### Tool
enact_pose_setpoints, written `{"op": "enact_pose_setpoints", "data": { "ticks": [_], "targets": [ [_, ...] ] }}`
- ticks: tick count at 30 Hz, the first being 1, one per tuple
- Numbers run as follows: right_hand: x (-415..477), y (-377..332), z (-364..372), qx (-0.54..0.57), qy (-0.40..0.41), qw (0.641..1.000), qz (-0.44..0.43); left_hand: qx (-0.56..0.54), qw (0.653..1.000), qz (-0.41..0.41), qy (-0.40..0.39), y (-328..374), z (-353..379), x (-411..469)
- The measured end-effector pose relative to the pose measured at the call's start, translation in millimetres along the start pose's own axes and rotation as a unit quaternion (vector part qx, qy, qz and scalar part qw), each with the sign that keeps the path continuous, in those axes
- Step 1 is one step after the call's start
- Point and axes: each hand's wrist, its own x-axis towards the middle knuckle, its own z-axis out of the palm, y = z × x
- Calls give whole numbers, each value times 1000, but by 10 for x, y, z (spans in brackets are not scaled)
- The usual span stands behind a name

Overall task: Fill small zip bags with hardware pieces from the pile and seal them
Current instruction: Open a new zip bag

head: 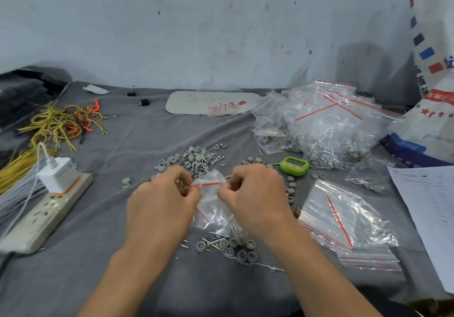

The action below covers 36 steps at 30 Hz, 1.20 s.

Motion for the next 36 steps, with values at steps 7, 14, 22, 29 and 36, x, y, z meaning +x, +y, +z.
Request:
{"op": "enact_pose_setpoints", "data": {
  "ticks": [7,14,22,29,36],
  "targets": [
    [-40,-14,86,27,-140,988,66,-147,989,12,14,41,42,-48],
    [85,70,-47,-5,-39,995,93,69,989,94,91,90,-63,-132],
    [-5,-48,-28,82,-26,989,116,-150,985,-81,17,78,-84,13],
    [-257,-334,201,72,113,987,-85,-25,999,-11,26,26,-1,-42],
    [-196,-244,304,-15,-102,992,-78,-148,986,27,-67,-104,16,-3]
  ]
}}
